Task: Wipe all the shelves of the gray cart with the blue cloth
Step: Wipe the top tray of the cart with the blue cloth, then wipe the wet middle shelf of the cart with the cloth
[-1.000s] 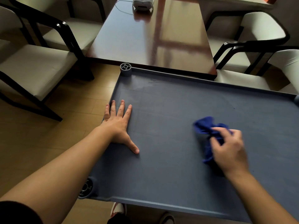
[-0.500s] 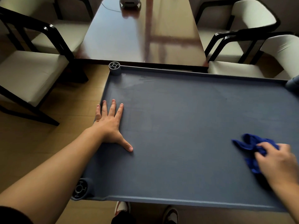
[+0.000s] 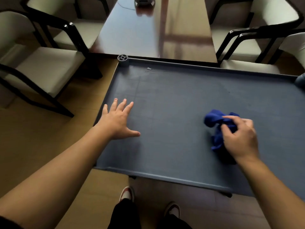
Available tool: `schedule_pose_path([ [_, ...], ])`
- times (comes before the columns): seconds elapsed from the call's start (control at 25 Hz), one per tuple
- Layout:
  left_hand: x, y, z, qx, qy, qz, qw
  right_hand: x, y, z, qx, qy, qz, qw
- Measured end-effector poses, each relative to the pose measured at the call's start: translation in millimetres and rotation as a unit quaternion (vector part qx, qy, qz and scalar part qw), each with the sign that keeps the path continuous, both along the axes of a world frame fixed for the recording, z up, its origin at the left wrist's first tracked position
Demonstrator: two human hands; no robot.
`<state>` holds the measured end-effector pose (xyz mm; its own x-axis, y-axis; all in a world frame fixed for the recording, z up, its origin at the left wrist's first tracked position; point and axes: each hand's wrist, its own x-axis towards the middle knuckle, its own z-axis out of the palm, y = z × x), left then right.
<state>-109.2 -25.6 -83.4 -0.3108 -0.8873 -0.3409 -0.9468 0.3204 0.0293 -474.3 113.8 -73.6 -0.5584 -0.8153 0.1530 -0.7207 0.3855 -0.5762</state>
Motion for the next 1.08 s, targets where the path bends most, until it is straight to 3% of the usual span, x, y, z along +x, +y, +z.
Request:
schedule_pose_path([
  [0.28,7,101,1,-0.002,0.033,0.048,0.998,139,1,-23,-0.016,-0.021,0.222,0.975],
  [0.56,41,144,-19,-0.013,0.09,-0.036,0.995,178,29,-26,0.002,0.052,0.201,0.978],
  [0.76,64,171,-42,-0.121,0.136,-0.12,0.976,197,80,-15,-0.122,0.005,0.17,0.978],
  [0.96,91,229,-126,-0.246,0.325,-0.142,0.902,216,157,-50,-0.19,0.041,0.228,0.954],
  [1.08,93,255,-205,-0.153,0.306,-0.139,0.929,219,188,-113,-0.183,0.059,0.283,0.94],
])
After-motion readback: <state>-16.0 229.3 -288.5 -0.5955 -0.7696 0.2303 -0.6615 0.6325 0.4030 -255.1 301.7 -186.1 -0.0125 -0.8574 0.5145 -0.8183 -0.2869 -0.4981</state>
